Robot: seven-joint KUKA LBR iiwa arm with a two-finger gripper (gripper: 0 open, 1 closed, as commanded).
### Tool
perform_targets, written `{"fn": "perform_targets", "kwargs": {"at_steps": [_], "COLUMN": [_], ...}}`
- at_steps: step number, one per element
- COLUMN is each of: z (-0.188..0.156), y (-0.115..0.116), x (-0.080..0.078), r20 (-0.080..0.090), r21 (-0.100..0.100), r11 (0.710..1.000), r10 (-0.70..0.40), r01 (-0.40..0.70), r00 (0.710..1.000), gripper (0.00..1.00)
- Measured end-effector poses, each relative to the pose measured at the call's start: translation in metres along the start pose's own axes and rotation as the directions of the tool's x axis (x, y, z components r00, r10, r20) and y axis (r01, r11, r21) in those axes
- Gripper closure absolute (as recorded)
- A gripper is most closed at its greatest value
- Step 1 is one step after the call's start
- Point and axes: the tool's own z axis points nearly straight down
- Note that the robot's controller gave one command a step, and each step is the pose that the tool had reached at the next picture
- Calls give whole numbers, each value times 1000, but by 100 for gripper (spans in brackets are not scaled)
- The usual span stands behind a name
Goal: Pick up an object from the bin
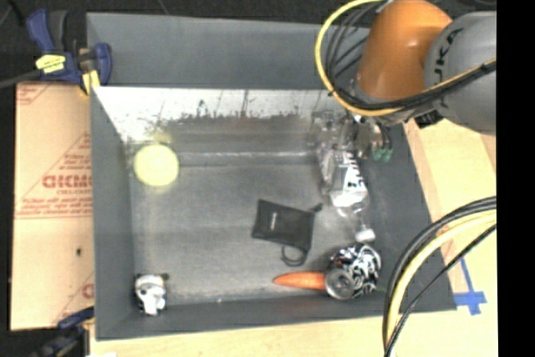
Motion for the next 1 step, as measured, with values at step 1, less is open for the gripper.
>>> {"fn": "perform_targets", "kwargs": {"at_steps": [1], "z": [-5], "y": [0], "x": [-2], "r20": [8], "r21": [1], "r11": [1000], "r10": [-1], "r01": [1], "r00": [1000], "gripper": [0]}}
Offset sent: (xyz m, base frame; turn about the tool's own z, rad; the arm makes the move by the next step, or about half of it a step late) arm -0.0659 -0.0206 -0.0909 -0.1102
